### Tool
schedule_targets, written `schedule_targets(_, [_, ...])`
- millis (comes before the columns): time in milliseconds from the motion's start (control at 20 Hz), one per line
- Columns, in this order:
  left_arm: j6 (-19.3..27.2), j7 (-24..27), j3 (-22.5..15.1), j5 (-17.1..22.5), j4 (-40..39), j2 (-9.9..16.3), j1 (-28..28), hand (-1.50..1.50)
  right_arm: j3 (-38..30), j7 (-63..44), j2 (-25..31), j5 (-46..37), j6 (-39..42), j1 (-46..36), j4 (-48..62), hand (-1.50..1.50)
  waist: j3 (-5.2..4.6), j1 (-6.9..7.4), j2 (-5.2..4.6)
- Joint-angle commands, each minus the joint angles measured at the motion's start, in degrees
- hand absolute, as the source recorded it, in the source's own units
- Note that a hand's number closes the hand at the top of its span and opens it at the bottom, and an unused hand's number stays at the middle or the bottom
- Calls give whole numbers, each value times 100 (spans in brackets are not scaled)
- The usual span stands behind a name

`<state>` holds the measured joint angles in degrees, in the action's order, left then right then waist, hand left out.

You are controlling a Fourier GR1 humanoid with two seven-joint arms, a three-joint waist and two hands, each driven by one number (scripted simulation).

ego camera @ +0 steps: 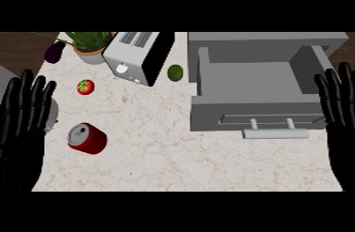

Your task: Pick up the can, place it into the drawer and close the drawer

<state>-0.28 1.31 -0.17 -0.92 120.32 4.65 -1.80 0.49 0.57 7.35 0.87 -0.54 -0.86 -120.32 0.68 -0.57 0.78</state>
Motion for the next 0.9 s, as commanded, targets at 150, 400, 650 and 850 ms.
schedule_targets(150, [181, -87, 136, -190, -183, -41, 573, -150, -170, 215, -157, -122, -79, 60, -35, -150, -67, 45, -77])
schedule_targets(400, [574, -1530, 97, -571, -313, -133, -284, -150, -52, -1041, -228, -210, -296, 632, 166, -150, -62, 61, -76])
schedule_targets(650, [653, -2492, 14, -694, 276, -132, -162, -150, -316, -1516, -100, 14, -237, 534, -60, -150, -66, 53, -71])
schedule_targets(850, [973, -2879, -432, -1335, 439, -371, 59, -150, -647, -966, -41, 290, 73, 684, 331, -150, -65, 47, -76])
